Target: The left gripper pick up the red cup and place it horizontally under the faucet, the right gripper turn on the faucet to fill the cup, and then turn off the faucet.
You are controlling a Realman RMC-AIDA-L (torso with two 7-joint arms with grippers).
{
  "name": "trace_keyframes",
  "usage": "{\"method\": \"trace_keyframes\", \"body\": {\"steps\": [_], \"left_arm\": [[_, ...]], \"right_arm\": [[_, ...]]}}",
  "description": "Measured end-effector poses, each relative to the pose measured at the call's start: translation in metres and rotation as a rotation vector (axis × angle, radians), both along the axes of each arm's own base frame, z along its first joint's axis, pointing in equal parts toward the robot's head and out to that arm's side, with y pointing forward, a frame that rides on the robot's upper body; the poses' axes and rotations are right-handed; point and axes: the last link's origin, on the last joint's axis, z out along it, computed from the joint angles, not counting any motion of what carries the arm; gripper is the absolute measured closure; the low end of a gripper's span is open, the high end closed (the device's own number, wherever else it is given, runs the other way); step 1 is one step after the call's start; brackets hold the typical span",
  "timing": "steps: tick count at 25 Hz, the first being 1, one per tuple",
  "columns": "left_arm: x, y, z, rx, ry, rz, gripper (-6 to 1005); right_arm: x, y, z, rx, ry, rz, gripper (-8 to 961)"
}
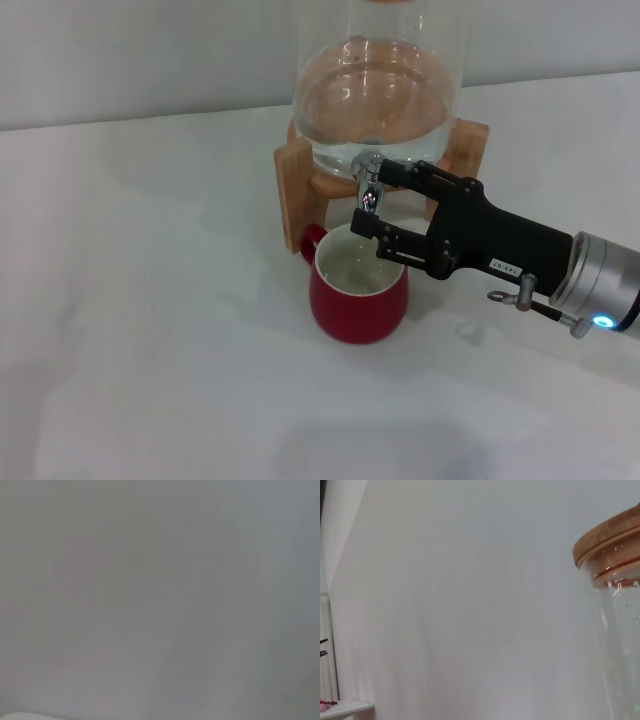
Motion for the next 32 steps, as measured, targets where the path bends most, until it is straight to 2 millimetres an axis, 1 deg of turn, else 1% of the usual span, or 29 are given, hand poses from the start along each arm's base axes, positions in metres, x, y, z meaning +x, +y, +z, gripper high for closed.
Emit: {"method": "trace_keyframes", "body": {"steps": [17, 27, 32], "left_arm": [[-0.001, -0.001, -0.001, -0.005, 0.001, 0.003, 120], [0.000, -0.001, -0.001, -0.006, 0.001, 0.003, 120], [-0.001, -0.001, 0.000, -0.002, 0.000, 0.004, 120]], "right_arm": [[0.000, 0.002, 0.002, 0.013, -0.006, 0.004, 162], [0.003, -0.017, 0.008, 0.002, 0.059, 0.038, 162], [0.007, -0.017, 0.019, 0.038, 0.083, 0.029, 162]]}}
